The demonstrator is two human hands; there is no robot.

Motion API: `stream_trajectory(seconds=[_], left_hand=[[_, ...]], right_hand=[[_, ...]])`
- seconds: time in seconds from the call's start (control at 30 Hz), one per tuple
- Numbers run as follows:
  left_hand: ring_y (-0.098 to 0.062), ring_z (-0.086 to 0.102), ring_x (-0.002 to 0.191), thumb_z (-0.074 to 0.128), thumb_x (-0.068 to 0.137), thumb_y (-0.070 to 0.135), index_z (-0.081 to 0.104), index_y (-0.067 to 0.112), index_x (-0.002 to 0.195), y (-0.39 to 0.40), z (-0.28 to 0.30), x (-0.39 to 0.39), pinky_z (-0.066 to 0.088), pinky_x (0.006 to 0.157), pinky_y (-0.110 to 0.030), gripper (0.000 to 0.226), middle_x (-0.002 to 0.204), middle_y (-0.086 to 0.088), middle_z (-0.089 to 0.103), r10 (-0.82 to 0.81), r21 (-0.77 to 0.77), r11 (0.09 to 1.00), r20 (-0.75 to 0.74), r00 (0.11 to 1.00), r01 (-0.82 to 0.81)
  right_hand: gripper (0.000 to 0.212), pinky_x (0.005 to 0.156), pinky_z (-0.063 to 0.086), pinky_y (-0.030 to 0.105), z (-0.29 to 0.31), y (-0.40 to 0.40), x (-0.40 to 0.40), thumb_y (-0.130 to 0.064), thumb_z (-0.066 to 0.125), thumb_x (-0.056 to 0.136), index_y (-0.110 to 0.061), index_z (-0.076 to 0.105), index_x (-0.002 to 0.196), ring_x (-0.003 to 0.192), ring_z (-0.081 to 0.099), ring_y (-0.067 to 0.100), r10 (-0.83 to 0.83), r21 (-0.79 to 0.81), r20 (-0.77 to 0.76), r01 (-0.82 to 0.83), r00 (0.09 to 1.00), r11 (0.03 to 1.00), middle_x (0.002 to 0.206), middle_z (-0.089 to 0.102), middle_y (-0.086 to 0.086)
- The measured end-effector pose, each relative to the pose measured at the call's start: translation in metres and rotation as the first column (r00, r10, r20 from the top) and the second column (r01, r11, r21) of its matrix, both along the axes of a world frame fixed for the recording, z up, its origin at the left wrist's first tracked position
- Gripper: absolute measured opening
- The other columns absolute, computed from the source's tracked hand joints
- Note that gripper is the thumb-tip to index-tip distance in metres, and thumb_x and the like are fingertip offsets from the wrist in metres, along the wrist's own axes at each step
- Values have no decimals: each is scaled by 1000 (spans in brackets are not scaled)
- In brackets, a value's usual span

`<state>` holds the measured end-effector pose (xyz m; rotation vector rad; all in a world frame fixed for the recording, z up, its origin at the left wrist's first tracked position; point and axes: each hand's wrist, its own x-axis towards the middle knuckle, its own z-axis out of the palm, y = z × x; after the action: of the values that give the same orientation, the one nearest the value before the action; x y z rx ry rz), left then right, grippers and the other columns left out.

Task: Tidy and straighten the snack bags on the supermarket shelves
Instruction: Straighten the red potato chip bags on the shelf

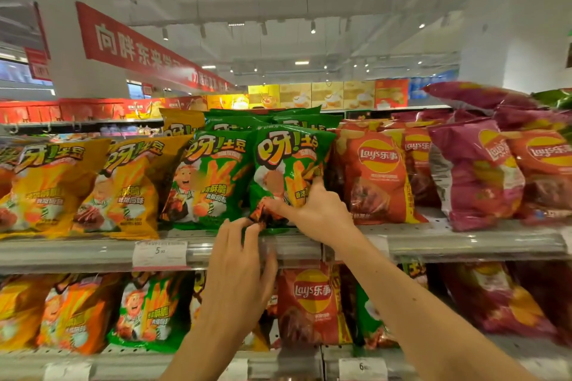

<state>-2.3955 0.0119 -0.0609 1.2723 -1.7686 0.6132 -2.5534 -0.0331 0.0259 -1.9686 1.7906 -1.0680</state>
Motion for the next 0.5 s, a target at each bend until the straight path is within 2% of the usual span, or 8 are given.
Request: stream_trajectory(seconds=[0.1, 0.17, 0.2, 0.3, 0.33, 0.4, 0.5], left_hand=[[-31, 50, 118, 67, 87, 29, 56, 9, 118, 2, 1, -13, 48, 101, -50, 38, 122, -9, 49, 40, 13, 999, -35, 999, -40], [-32, 49, 122, 69, 85, 31, 56, 11, 119, 5, 6, -26, 47, 103, -48, 41, 126, -12, 49, 60, 18, 998, -73, 996, -59], [-32, 48, 123, 69, 85, 32, 56, 12, 118, 6, 10, -35, 46, 102, -46, 41, 126, -12, 49, 47, 12, 999, -100, 994, -46], [-26, 47, 120, 67, 85, 33, 56, 18, 116, 12, 23, -69, 46, 99, -40, 36, 123, -5, 50, -59, -21, 998, -155, 986, 56], [-24, 48, 118, 66, 87, 32, 56, 18, 115, 13, 27, -84, 46, 99, -39, 34, 121, -3, 50, -113, -28, 994, -169, 979, 109], [-20, 50, 112, 65, 89, 31, 55, 17, 115, 16, 33, -119, 46, 98, -34, 31, 115, 1, 51, -231, -31, 973, -193, 954, 229], [-11, 51, 109, 60, 92, 35, 54, 17, 120, 16, 39, -179, 43, 97, -21, 34, 113, 6, 52, -347, 10, 932, -249, 904, 361]], right_hand=[[96, 98, 54, 46, -7, 11, -11, -83, 63, 72, -18, 47, 141, 117, 64, 23, 51, -195, 83, -34, 995, 980, 125, 67, -1], [86, 101, 53, 40, -13, 18, -25, -71, 66, 80, -15, 53, 144, 120, 63, 16, 59, -366, 143, -2, 988, 931, 130, 68, -1], [76, 100, 55, 36, -14, 22, -34, -64, 68, 84, -14, 58, 141, 115, 65, 12, 70, -439, 193, 23, 979, 898, 125, 70, -3], [42, 81, 57, 17, -17, 31, -76, -49, 71, 90, -17, 74, 116, 89, 69, -4, 122, -542, 319, 75, 940, 837, 97, 74, -15], [33, 77, 56, 15, -18, 34, -94, -47, 70, 91, -19, 75, 108, 85, 68, -6, 121, -553, 343, 96, 932, 828, 92, 73, -18], [21, 73, 57, 20, -20, 39, -133, -43, 69, 93, -24, 75, 96, 80, 69, -4, 104, -556, 381, 137, 919, 820, 83, 73, -19], [18, 71, 61, 38, -23, 46, -198, -39, 69, 95, -23, 73, 87, 72, 72, 7, 66, -539, 426, 194, 902, 820, 75, 74, -10]])
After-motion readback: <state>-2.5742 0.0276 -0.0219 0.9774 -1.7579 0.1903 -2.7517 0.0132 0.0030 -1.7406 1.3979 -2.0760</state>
